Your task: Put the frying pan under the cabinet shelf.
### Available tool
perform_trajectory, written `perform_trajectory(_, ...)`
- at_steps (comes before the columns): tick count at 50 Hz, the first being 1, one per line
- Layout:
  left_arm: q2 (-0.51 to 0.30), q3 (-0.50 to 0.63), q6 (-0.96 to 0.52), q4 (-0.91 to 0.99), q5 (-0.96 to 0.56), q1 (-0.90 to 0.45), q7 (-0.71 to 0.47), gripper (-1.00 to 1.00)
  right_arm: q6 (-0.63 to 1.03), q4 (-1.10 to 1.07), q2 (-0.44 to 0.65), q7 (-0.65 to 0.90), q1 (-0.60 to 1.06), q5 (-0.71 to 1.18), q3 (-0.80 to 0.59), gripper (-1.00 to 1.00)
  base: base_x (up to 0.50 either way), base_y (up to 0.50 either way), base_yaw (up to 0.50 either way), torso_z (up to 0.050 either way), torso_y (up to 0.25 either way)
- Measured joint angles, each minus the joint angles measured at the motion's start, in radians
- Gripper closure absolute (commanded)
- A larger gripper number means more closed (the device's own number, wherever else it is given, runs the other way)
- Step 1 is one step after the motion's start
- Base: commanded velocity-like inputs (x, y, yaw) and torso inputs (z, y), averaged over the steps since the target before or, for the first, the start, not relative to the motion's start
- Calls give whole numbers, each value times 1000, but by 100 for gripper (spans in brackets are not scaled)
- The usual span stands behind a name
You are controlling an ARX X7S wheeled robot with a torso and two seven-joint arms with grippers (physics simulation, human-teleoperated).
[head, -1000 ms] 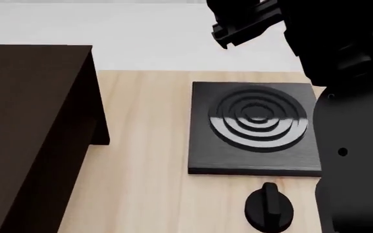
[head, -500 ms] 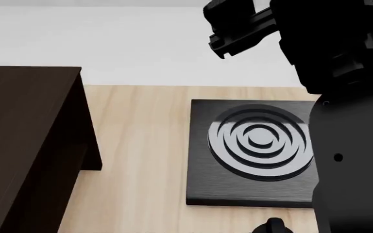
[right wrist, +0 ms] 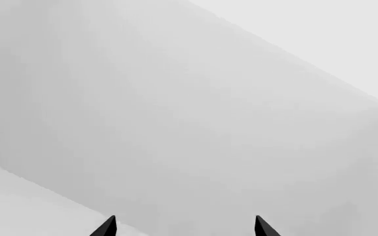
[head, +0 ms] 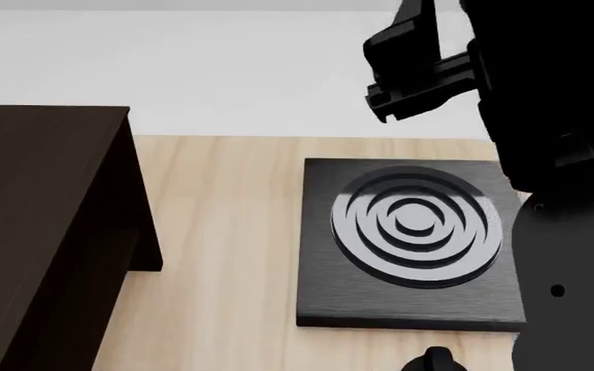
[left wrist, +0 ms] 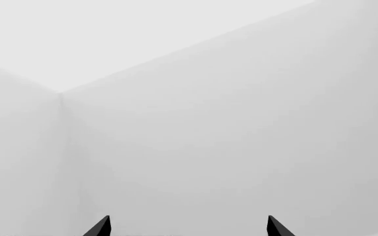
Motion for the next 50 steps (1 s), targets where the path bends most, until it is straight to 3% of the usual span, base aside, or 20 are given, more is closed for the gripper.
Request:
perform_trajectory(30,0,15,11,-28,-4,-33,-13,-100,294,-314,52,24,-211,31,280,-100,0,0,0,0,0)
perform_trajectory(50,0,28,26,-34,-9,-34,-19,-100,345,-415,53,11,-437,7,497,-100,0,0,0,0,0)
